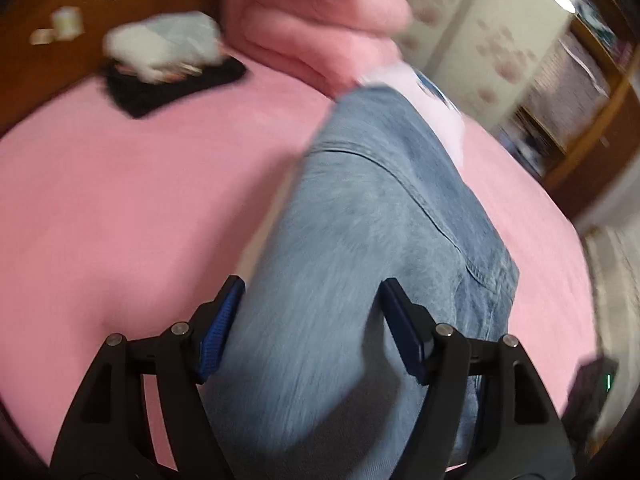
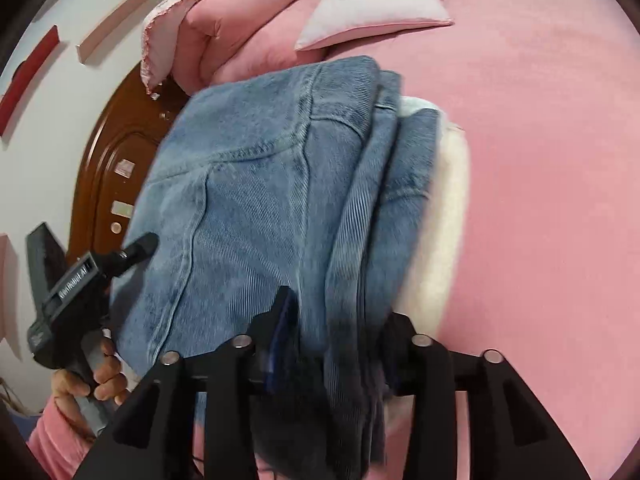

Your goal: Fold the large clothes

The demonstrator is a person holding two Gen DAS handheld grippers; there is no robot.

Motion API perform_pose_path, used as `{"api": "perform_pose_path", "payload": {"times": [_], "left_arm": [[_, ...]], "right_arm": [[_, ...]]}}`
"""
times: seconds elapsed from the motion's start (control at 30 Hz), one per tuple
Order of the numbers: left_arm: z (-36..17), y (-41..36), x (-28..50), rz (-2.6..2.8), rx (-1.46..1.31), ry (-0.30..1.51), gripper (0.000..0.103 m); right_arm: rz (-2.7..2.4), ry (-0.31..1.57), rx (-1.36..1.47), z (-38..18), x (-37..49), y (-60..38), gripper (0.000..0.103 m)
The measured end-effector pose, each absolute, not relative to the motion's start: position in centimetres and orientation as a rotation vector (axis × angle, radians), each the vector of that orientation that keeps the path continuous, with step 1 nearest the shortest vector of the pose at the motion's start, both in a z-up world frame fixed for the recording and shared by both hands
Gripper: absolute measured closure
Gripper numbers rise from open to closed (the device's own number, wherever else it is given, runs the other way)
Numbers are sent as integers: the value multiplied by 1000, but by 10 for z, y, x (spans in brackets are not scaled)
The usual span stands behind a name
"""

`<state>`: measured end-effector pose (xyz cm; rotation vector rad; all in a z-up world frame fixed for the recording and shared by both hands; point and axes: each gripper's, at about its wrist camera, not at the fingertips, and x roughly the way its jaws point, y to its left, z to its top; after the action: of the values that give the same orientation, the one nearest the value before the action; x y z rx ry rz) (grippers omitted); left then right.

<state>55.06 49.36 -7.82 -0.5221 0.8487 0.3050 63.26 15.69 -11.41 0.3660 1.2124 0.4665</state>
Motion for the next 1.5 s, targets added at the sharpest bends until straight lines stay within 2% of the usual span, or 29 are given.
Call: {"api": "perform_pose_path", "payload": {"times": [0.07,0.17,0.27,0.33,0.4,0.47,0.67,0.93,1.2,1.5], "left_arm": [[-65,470,515,416,-498,794,35],[-52,435,456,454,-512,777,34],[-59,394,400,397,-573,868,34],[-65,355,360,405,-542,922,34],[-72,315,329,388,-511,972,34],[-81,271,299,347,-476,1033,34],[-103,130,217,197,-387,1199,34],[-97,-11,144,-38,-233,1288,34],[-44,-73,128,-190,-122,1214,34],[38,-78,137,-175,-61,1118,30]], "right_arm": [[452,1209,368,-112,607,139,27],[416,1231,334,-113,556,108,25],[376,1279,310,-111,499,74,24],[349,1302,288,-110,454,46,18],[329,1328,255,-109,408,15,6],[311,1361,202,-108,360,-20,2],[152,1376,3,-86,220,-131,1],[-106,1361,144,-49,108,-276,1],[-216,1256,192,1,47,-338,1],[-131,1161,26,71,26,-318,1]]}}
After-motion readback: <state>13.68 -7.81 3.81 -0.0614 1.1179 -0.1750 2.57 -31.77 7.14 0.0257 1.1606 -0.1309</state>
